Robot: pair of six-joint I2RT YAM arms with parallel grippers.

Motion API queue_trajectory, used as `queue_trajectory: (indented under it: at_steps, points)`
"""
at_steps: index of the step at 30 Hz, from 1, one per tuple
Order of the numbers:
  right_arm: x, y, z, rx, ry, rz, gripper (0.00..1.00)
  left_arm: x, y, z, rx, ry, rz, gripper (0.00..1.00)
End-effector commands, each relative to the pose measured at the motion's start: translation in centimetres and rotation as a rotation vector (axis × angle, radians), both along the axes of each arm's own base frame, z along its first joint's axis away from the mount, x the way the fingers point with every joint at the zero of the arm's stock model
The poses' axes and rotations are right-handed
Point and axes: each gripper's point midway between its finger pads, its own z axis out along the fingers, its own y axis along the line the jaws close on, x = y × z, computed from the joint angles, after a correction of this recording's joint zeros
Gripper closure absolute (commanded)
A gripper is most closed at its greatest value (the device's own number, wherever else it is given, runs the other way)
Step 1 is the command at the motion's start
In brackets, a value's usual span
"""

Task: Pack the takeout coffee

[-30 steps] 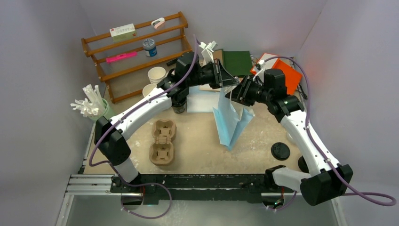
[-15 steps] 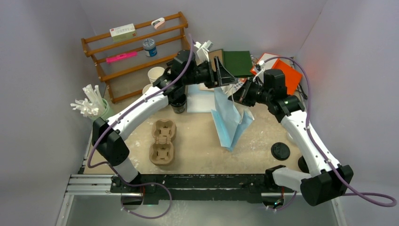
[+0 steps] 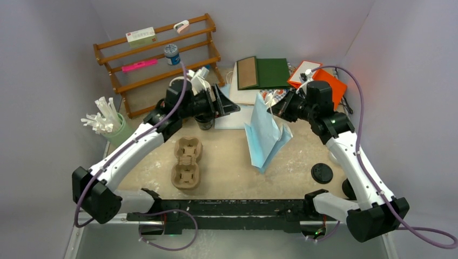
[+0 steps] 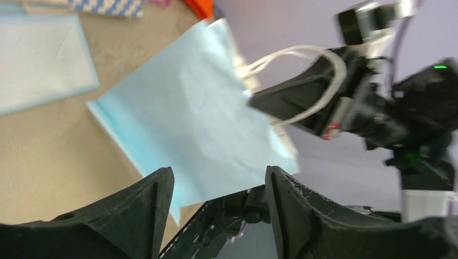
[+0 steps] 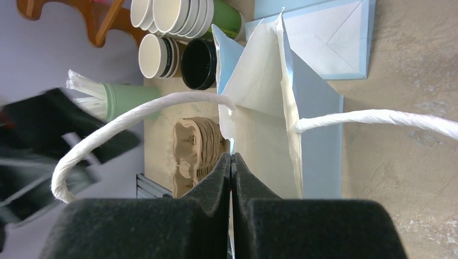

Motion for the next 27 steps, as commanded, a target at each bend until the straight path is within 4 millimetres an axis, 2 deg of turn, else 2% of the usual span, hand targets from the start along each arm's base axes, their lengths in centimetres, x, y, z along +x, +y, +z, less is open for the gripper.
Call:
queue_trajectory:
  at_steps: [1, 5, 7, 9, 11, 17, 21, 27]
  points:
    - [-0.5, -0.2, 0.7, 0.011, -0.016, -0.008, 1.00, -0.2, -1.4, -6.3, 0.047, 0.109, -0.043, 0.32]
    - [-0.8, 0.1, 0.9, 0.024, -0.011, 0.010, 1.00, -0.3, -3.8, -9.3, 0.100, 0.132, -0.085, 0.30]
    - [-1.0, 0.0, 0.9, 0.022, -0.012, 0.011, 1.00, -0.4, -4.6, -11.3, 0.125, 0.176, -0.087, 0.38]
    - [-1.1, -0.1, 0.9, 0.016, -0.011, 0.008, 1.00, -0.4, -5.0, -13.1, 0.147, 0.210, -0.086, 0.52]
    - [-1.3, -0.2, 0.7, 0.016, -0.006, 0.008, 1.00, -0.5, -5.5, -14.4, 0.161, 0.223, -0.089, 0.58]
    - [-1.5, -0.1, 0.6, 0.029, 0.001, 0.003, 1.00, -2.0, -6.3, -17.2, 0.164, 0.307, -0.113, 0.54]
    - [-1.5, 0.0, 0.8, 0.040, -0.009, 0.009, 1.00, -3.2, -6.0, -19.3, 0.196, 0.377, -0.120, 0.51]
    - [-1.5, 0.1, 0.4, 0.041, 0.004, 0.011, 1.00, -3.3, -7.1, -19.3, 0.136, 0.379, -0.155, 0.52]
